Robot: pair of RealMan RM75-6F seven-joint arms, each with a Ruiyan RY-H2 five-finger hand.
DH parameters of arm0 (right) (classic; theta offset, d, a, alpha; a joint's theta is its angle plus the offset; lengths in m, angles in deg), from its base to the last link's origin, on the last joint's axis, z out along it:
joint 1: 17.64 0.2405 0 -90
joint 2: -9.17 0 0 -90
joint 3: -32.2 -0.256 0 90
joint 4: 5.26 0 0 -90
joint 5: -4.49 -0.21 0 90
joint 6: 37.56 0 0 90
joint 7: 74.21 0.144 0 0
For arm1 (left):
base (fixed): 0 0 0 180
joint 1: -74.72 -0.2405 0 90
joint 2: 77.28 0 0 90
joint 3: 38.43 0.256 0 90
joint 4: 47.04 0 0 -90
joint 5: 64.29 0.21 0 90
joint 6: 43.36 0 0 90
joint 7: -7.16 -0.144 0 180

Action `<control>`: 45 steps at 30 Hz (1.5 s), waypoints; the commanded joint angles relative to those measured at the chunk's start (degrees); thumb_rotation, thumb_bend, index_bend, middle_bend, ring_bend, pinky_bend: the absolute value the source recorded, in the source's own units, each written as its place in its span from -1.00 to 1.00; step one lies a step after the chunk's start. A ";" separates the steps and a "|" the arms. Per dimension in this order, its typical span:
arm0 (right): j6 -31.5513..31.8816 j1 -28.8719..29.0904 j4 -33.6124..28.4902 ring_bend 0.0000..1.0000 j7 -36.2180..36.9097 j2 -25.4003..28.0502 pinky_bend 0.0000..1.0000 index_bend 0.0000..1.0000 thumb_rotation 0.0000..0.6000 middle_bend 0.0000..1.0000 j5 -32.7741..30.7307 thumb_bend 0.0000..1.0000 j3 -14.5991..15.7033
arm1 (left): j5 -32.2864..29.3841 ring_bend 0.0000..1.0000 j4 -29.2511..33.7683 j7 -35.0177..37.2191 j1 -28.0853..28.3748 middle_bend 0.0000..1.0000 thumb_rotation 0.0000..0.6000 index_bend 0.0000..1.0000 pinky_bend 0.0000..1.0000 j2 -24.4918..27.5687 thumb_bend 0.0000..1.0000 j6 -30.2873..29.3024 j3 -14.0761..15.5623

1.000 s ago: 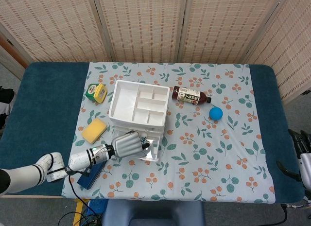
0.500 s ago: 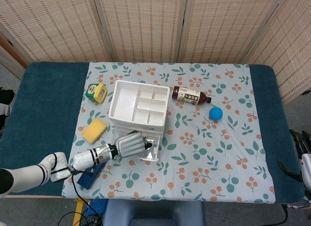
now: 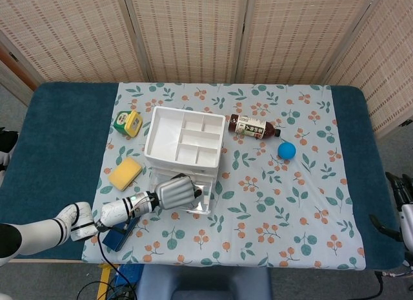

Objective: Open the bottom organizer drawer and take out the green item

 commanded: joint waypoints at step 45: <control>0.54 -0.20 -0.64 -0.86 -0.66 0.12 -0.70 -0.97 1.00 -0.78 0.20 -0.53 -0.20 | -0.20 1.00 -0.08 4.91 -1.53 0.92 1.00 0.20 1.00 0.02 -0.72 -1.48 -0.05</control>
